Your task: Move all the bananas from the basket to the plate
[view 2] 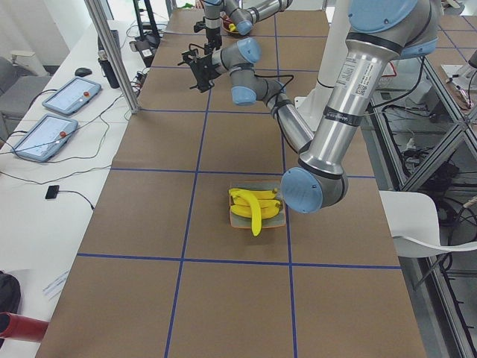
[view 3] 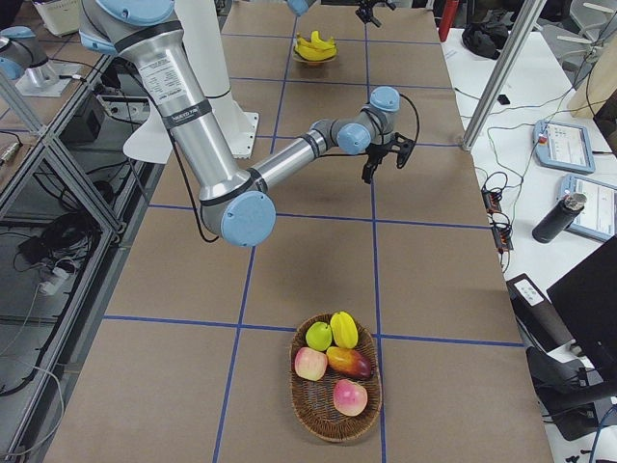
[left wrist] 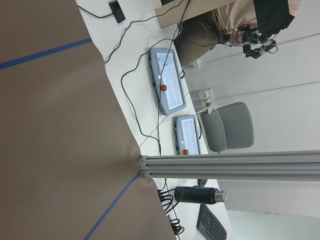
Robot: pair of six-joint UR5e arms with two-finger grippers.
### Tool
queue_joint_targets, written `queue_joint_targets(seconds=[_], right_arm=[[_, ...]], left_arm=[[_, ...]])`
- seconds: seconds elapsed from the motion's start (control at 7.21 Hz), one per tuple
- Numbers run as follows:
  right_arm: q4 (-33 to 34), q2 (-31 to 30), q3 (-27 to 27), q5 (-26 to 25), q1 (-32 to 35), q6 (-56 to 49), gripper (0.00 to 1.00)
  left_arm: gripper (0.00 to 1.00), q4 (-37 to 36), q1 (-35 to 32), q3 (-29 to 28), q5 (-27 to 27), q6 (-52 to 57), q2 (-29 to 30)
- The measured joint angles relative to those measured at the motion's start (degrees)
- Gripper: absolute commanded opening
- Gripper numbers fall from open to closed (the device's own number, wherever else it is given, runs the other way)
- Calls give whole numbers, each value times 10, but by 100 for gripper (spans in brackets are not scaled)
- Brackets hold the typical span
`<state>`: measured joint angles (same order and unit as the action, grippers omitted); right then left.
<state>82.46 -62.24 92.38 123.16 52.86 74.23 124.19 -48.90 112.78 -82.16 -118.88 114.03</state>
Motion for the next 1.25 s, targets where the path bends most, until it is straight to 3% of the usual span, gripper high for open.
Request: queue_joint_targets(seconds=[0.28, 0.69, 1.25], right_arm=[[2, -13, -9, -15, 26, -68, 100], [3, -36, -63, -16, 90, -208, 100], [6, -65, -123, 4, 171, -387, 100]], left_arm=[[99, -3, -65, -70, -49, 140, 32], [99, -66, -175, -148, -190, 475, 34], [99, -155, -285, -240, -386, 857, -23]])
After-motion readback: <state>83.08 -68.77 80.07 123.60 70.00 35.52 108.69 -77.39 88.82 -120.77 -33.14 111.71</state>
